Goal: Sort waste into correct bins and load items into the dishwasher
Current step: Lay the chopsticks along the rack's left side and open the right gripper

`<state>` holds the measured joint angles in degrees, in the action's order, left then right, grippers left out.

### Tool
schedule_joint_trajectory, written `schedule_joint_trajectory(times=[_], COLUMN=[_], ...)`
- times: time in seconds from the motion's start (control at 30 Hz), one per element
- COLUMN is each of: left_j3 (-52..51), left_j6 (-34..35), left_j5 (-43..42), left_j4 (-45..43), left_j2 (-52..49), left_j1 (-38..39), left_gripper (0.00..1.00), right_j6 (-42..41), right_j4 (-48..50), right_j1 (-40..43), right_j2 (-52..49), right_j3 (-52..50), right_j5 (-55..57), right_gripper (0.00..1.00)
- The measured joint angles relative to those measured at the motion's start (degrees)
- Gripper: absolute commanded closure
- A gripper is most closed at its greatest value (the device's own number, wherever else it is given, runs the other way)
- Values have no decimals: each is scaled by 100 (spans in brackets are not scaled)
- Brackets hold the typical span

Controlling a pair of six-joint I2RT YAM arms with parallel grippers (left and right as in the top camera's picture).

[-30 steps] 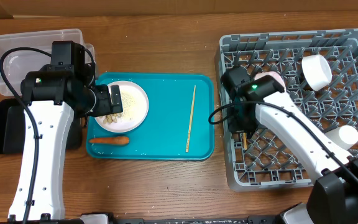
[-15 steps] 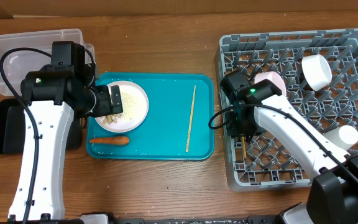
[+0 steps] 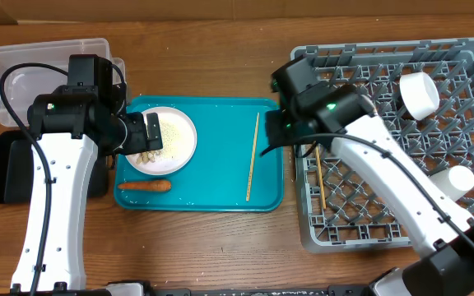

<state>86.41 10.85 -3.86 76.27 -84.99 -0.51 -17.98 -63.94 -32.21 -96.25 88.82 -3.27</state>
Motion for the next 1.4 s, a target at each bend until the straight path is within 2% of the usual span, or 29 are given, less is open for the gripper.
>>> schedule_joint_trajectory(times=[0.27, 0.57, 0.7, 0.87, 0.97, 1.27, 1.4], left_j3=[0, 0, 0, 0, 0, 0, 0], left_j6=[-2, 0, -2, 0, 0, 0, -2], left_j5=[0, 0, 0, 0, 0, -2, -2], left_j4=[0, 4, 2, 2, 2, 2, 4], left_j2=[0, 0, 0, 0, 0, 0, 0], left_j1=[0, 0, 0, 0, 0, 0, 0], left_gripper=[0, 0, 0, 0, 0, 0, 0], right_j6=[-407, -675, -778, -846, -876, -855, -621], right_j4=[199, 457, 468, 459, 433, -299, -535], right_j1=[-428, -616, -647, -645, -645, -570, -374], right_j2=[-1268, -2271, -2533, -2553, -2553, -2468, -1799], right_j3=[-59, -114, -114, -109, -111, 22, 125], right_j5=[-144, -181, -162, -103, -98, -28, 61], right_gripper=[55, 57, 63, 86, 96, 96, 96])
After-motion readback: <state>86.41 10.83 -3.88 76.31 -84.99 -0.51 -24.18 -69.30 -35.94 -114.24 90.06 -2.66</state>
